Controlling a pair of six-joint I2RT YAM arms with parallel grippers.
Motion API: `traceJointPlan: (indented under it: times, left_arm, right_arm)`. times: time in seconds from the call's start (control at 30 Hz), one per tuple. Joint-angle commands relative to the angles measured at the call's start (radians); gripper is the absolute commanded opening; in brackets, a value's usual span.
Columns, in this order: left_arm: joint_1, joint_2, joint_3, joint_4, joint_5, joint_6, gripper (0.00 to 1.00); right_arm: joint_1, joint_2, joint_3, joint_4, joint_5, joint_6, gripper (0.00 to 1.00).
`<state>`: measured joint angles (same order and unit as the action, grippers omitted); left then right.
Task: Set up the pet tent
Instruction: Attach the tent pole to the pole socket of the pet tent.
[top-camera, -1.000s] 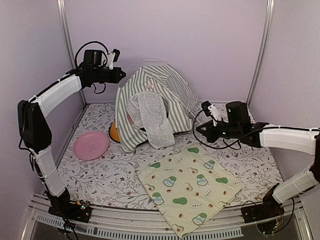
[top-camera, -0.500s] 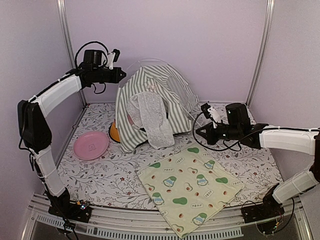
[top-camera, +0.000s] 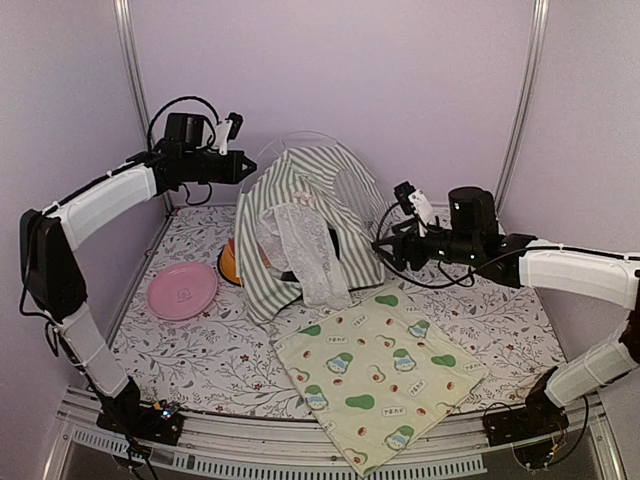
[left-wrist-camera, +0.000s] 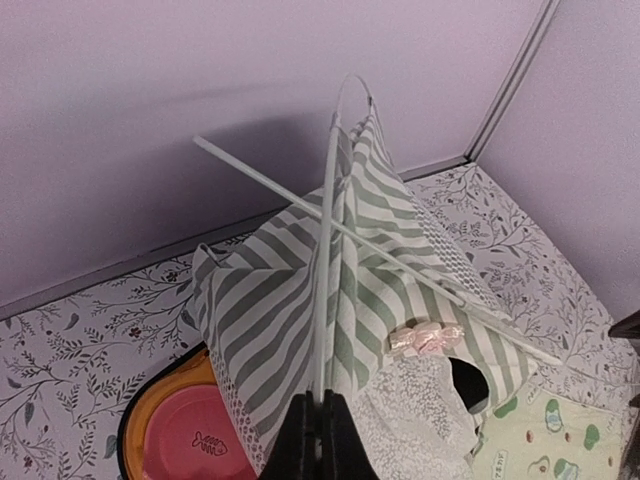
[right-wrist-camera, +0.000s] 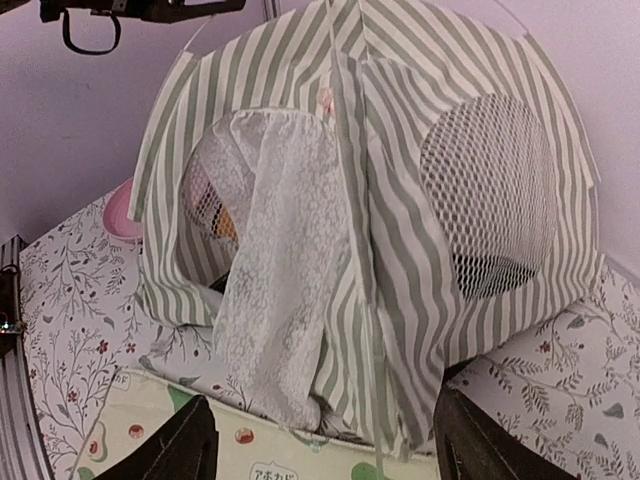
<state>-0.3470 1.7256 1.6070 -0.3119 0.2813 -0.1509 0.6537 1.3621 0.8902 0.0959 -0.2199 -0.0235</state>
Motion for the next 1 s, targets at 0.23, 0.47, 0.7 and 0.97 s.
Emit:
traceJointPlan:
  times: [0.23, 0.47, 0.7, 0.97]
  left_arm:
    - [-0.070, -0.228, -0.163, 0.052, 0.056, -0.032, 0.00]
    - [-0.073, -0.281, -0.212, 0.034, 0.081, -0.012, 0.00]
    - [-0.074, -0.328, -0.235, 0.034, 0.094, -0.003, 0.00]
    - [-0.071, -0.359, -0.237, 0.009, 0.096, 0.014, 0.00]
  right_arm:
    - [0.064, 0.399, 0.626, -0.091, -0.015, -0.171, 0.70]
    - [0.149, 0.568, 0.886, -0.146, 0.025, -0.226, 0.71]
    - [0.152, 0.724, 1.105, -0.218, 0.018, -0.252, 0.63]
    - [0.158, 0.774, 1.189, -0.227, 0.011, -0.257, 0.41]
